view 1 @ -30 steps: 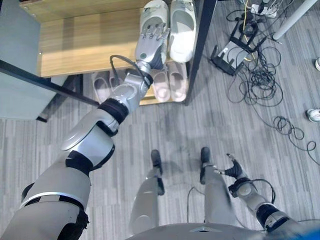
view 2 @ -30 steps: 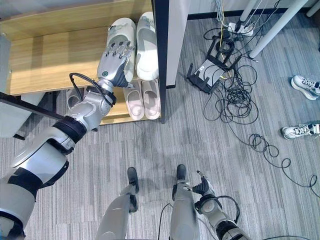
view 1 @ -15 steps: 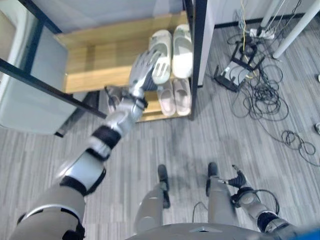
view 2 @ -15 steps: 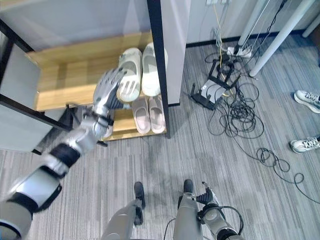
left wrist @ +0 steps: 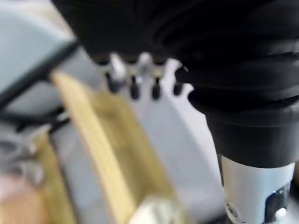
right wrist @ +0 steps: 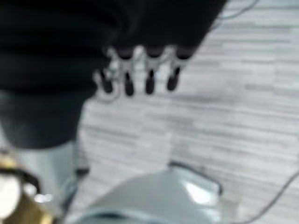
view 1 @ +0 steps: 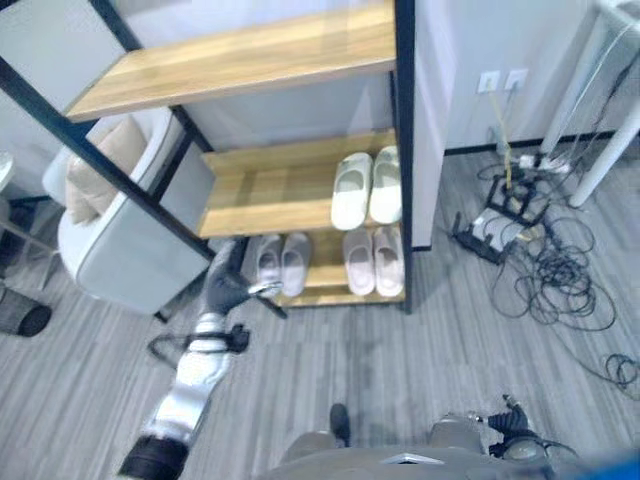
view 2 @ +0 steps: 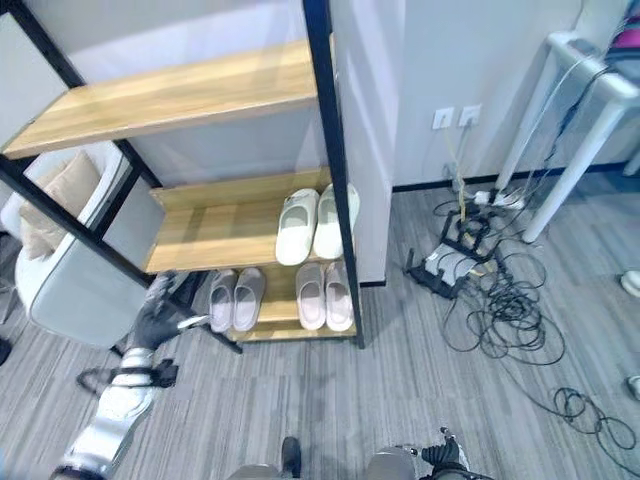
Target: Arrange the slippers neatly on the shoe rack.
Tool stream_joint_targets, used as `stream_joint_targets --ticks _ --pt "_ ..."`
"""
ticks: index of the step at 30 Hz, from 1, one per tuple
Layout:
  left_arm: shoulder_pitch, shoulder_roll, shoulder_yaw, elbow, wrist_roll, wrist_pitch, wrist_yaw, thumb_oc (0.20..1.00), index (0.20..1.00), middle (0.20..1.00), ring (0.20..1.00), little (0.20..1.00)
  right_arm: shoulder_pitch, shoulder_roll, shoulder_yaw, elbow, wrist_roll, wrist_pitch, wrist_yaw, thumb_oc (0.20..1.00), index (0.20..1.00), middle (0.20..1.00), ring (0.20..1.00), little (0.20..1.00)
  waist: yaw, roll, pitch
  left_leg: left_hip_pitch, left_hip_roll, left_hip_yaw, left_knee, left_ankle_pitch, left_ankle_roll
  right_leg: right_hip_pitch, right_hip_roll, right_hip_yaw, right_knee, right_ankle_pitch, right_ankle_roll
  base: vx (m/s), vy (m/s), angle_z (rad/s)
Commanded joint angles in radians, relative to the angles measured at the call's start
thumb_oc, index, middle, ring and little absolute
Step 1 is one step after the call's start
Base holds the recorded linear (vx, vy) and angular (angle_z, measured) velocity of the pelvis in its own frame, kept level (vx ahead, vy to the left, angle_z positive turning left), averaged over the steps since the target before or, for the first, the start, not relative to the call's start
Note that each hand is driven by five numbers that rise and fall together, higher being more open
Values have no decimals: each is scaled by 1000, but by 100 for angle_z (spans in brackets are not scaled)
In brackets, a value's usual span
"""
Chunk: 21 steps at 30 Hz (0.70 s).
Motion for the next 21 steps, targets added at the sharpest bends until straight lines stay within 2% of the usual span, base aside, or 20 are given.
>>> stream_joint_targets --ticks 1,3,6,10,11,13,14,15,16,18,21 --pt "-10 34 92 17 -92 -13 -108 1000 1000 1000 1000 1000 -36 16 1 35 -30 7 36 1000 1000 1000 1000 1000 -2 -27 45 15 -70 -13 36 -72 32 217 50 -67 -393 226 37 16 -109 6" --pt "36 41 90 113 -73 11 -146 1000 1000 1000 1000 1000 -34 13 2 36 -36 6 49 1000 1000 1000 1000 1000 0 -25 31 37 -67 -13 22 -66 27 245 59 -73 -414 222 35 -4 -103 0" --pt "62 4 103 322 -76 56 -174 1000 1000 1000 1000 1000 -26 6 2 31 -32 3 63 1000 1000 1000 1000 1000 2 -24 15 56 -58 -15 0 -50 19 270 71 -79 -435 215 30 -46 -91 -1" --pt "3 -70 124 770 -93 109 -218 1000 1000 1000 1000 1000 -9 -18 1 37 -26 -9 85 1000 1000 1000 1000 1000 -8 -23 2 66 -46 -21 -38 -18 6 285 86 -89 -444 204 19 -74 -75 3" --pt "-26 -90 137 928 -78 130 -222 1000 1000 1000 1000 1000 -7 -24 -7 54 -17 -11 91 1000 1000 1000 1000 1000 -13 -24 0 68 -45 -23 -43 -15 5 288 90 -91 -445 202 17 -50 -45 2" --pt "-26 -90 137 928 -78 130 -222 1000 1000 1000 1000 1000 -7 -24 -7 54 -17 -11 91 1000 1000 1000 1000 1000 -13 -24 0 67 -45 -23 -43 -15 5 288 90 -91 -445 202 17 -28 -39 1" --pt "-74 -120 155 1159 14 173 -212 1000 1000 1000 1000 1000 -17 -30 -19 104 12 -6 99 1000 1000 1000 1000 1000 -23 -28 -11 73 -43 -28 -46 -15 5 290 94 -85 -441 200 10 -20 -49 5" --pt "-75 -120 155 1160 14 172 -212 1000 1000 1000 1000 1000 -18 -30 -19 104 12 -6 99 1000 1000 1000 1000 1000 -24 -28 -10 73 -43 -28 -46 -15 5 291 94 -85 -441 200 10 -14 -68 18" --pt "-73 -143 167 1243 60 194 -189 1000 1000 1000 1000 1000 -18 -24 -11 116 14 0 97 1000 1000 1000 1000 1000 -26 -31 -17 78 -42 -26 -50 -17 5 295 94 -82 -443 201 9 11 -33 17" --pt "-77 -164 188 1303 80 225 -163 1000 1000 1000 1000 1000 -22 -18 -18 140 41 9 99 1000 1000 1000 1000 1000 -22 -37 -25 83 -40 -24 -52 -18 5 297 96 -82 -445 202 7 6 -44 1" --pt "-81 -191 192 1311 75 233 -156 1000 1000 1000 1000 1000 -28 -1 -24 155 76 14 100 1000 1000 1000 1000 1000 -17 -44 -34 82 -40 -26 -52 -20 6 298 97 -82 -449 204 7 -5 -14 -1"
